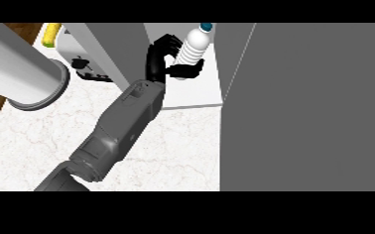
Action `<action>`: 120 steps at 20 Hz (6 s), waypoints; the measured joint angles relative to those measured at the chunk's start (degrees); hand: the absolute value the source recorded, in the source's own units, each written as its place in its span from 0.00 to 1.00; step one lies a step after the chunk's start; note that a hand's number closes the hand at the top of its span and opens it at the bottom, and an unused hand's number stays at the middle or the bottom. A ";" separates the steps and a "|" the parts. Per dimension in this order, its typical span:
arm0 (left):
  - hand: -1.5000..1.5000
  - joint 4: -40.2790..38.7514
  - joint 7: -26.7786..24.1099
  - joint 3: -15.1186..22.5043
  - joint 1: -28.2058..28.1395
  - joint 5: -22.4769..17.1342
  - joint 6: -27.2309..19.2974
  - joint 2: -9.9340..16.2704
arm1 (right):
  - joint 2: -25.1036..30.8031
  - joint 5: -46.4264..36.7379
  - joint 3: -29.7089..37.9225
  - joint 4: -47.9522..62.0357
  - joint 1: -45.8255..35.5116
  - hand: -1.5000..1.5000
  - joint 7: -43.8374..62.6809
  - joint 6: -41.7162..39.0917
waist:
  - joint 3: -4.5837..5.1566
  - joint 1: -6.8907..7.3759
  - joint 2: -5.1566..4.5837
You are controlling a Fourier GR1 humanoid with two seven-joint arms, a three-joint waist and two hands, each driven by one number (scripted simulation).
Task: Pick up the bottled water, place it into the cabinet and close the cabinet
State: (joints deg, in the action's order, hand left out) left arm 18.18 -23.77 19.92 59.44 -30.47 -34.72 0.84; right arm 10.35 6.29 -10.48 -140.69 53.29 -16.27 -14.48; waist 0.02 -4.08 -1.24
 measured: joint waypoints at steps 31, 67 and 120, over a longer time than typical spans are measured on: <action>0.00 -8.48 -14.34 -7.93 8.93 -0.82 6.75 1.39 | 0.49 2.41 1.57 1.08 2.15 0.00 -2.70 -6.20 | 0.09 -0.68 -0.32; 1.00 50.23 -8.34 12.12 -32.59 -4.23 17.65 2.76 | -1.44 -2.85 -7.33 -1.36 1.97 0.00 3.53 -1.33 | 0.01 4.64 1.78; 0.00 90.11 -5.69 -8.18 -78.21 -23.73 41.89 38.84 | 16.25 -6.36 -27.00 -1.76 -15.51 1.00 12.71 -7.75 | 0.93 13.25 -0.02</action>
State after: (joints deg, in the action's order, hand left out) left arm 108.29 -29.45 11.74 -18.78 -54.20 7.17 39.68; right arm 26.60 -0.07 -37.48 -142.46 37.78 -3.55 -22.24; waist 0.95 9.17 -1.25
